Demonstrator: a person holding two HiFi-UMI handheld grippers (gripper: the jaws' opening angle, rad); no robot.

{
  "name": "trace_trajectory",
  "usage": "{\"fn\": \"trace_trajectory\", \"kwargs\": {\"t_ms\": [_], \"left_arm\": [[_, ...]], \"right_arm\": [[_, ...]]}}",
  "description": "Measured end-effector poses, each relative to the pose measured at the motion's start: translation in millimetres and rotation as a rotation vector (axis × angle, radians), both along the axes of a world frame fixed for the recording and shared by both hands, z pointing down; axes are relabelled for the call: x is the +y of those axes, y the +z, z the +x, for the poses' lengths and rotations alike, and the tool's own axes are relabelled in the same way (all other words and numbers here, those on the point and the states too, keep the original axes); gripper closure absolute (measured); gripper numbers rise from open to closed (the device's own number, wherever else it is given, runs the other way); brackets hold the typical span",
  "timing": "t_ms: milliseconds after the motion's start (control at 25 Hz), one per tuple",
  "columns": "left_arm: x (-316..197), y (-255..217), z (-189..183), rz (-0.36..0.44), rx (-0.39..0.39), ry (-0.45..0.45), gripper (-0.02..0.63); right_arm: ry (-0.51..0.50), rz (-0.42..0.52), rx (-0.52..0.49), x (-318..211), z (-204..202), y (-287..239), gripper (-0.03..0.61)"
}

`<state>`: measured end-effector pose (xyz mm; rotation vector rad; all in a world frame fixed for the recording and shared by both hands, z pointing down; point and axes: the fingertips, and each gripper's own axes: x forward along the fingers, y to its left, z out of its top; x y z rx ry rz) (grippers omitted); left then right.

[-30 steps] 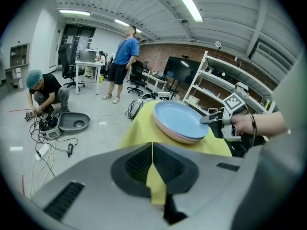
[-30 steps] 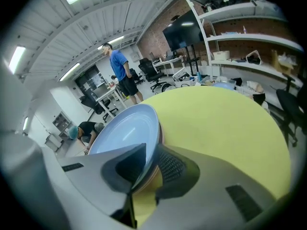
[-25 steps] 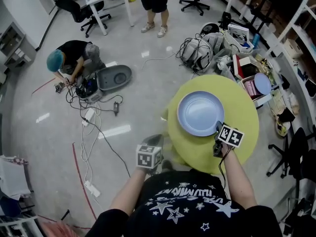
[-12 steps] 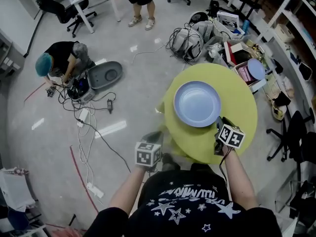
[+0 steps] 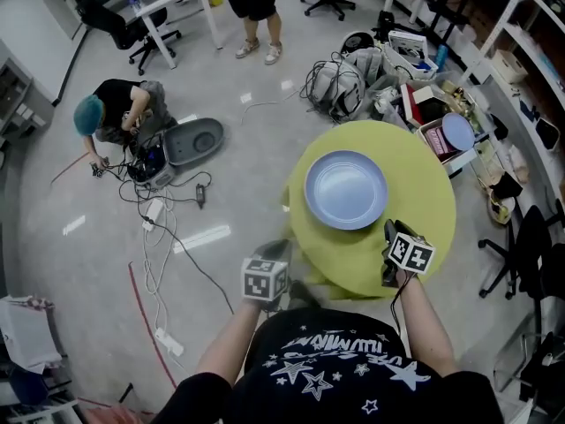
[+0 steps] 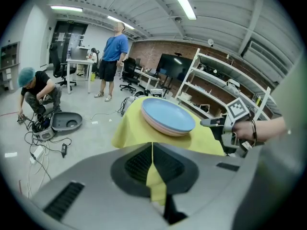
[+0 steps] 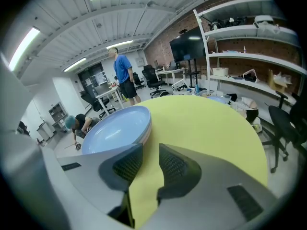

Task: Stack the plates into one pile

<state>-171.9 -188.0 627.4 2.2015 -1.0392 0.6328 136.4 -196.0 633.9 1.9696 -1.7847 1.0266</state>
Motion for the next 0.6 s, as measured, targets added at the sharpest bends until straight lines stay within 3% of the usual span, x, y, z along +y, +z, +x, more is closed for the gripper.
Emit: {"fn": "trace_trajectory", "kwargs": {"t_ms": [240,600], "left_arm": [[14,-11,27,0.016,-0.007,0.011,0.594],[55,-20,68,0.049,-0.024,0.022,0.595]], "right_arm": [[-0.069,0.004,-0.019,20,8,-3,0.470],[-0.112,0.026,-0.048,64,35,-4,0.534]]}}
